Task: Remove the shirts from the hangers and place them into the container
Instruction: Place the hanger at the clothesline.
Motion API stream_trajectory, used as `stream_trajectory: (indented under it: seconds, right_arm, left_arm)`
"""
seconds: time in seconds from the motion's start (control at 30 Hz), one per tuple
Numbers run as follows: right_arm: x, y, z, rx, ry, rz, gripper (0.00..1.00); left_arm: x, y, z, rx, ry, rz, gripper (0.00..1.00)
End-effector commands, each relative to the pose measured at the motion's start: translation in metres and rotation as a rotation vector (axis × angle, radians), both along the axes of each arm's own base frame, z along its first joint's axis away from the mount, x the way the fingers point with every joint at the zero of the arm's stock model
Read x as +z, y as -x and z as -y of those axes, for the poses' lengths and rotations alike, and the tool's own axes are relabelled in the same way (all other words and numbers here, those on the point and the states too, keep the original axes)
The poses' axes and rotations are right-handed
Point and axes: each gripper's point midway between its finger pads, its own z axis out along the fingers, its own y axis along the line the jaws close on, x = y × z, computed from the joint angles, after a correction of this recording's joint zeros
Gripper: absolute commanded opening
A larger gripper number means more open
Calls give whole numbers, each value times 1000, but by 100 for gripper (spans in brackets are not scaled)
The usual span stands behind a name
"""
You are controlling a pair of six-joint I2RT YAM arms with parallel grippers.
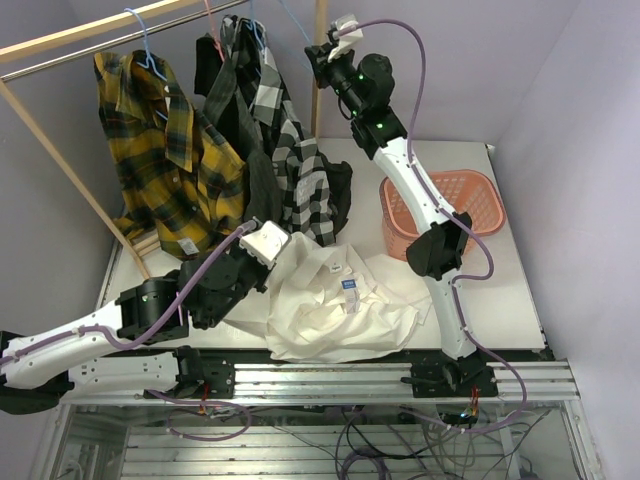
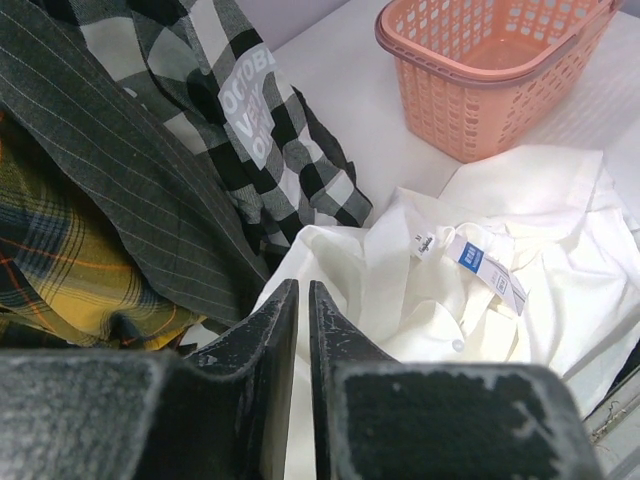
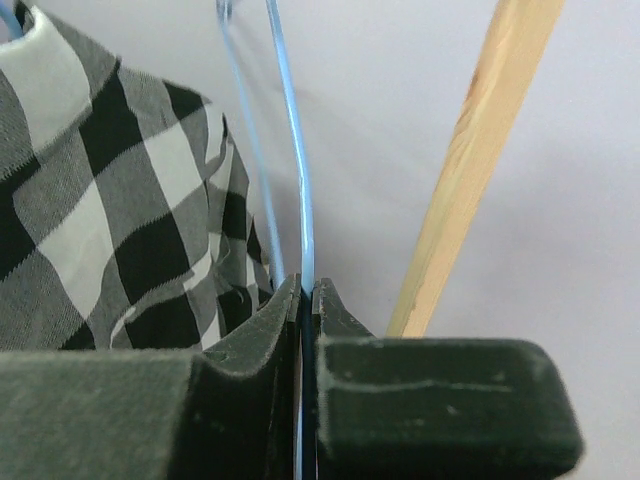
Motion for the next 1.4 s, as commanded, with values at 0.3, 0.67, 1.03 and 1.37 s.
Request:
stream_trajectory:
  seconds: [0.3, 0.67, 1.03, 1.37]
  right_arm:
    - [67, -7, 60, -140, -126, 189, 0]
    - [-8, -22, 52, -118, 0, -7, 0]
    - [-12, 2, 64, -124, 49, -42, 0]
    - [4, 28, 74, -113, 70, -62, 45]
  left_arm:
    - [10, -1, 0, 16, 60, 0, 20]
    - [-2, -6, 11, 23, 8, -3, 20]
    - [1, -5, 10, 18, 23, 1, 22]
    - [10, 1, 0, 13, 81, -18, 40]
